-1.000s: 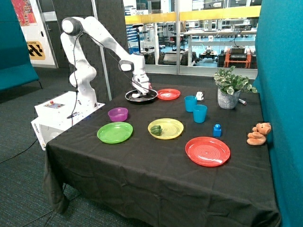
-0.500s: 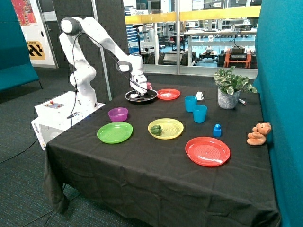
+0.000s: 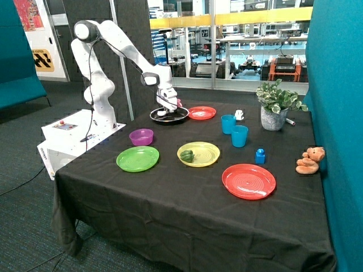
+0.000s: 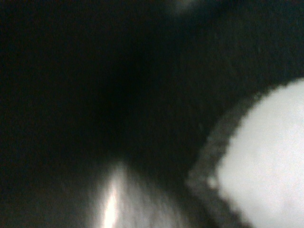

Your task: Clean the pan

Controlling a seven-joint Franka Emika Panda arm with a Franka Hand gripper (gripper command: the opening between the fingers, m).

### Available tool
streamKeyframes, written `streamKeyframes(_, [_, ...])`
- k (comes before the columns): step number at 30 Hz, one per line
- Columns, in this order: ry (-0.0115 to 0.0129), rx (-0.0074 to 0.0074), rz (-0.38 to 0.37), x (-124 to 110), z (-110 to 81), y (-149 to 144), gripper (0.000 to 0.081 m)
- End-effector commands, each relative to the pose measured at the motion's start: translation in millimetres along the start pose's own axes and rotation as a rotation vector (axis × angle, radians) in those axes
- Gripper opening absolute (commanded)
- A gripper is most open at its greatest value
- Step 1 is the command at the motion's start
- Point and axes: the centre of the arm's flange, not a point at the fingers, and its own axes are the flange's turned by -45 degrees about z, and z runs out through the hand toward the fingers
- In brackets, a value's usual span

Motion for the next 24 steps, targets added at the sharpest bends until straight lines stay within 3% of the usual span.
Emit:
streamKeyframes(1, [-0.0077,0.0039,0.01,26,0.1,3,0.0015])
streamKeyframes(3, [-0.0077,0.0039,0.018,34,-0.6,7,0.0079])
streamKeyframes(7, [-0.0077,0.0038,0.038,46,-3.0,19,0.0005])
streamKeyframes(15, [-0.0078,0.0037,0.075,51,-5.3,41,0.0])
streamKeyframes(24, [-0.0079,0.0035,0.126,39,-4.5,70,0.0])
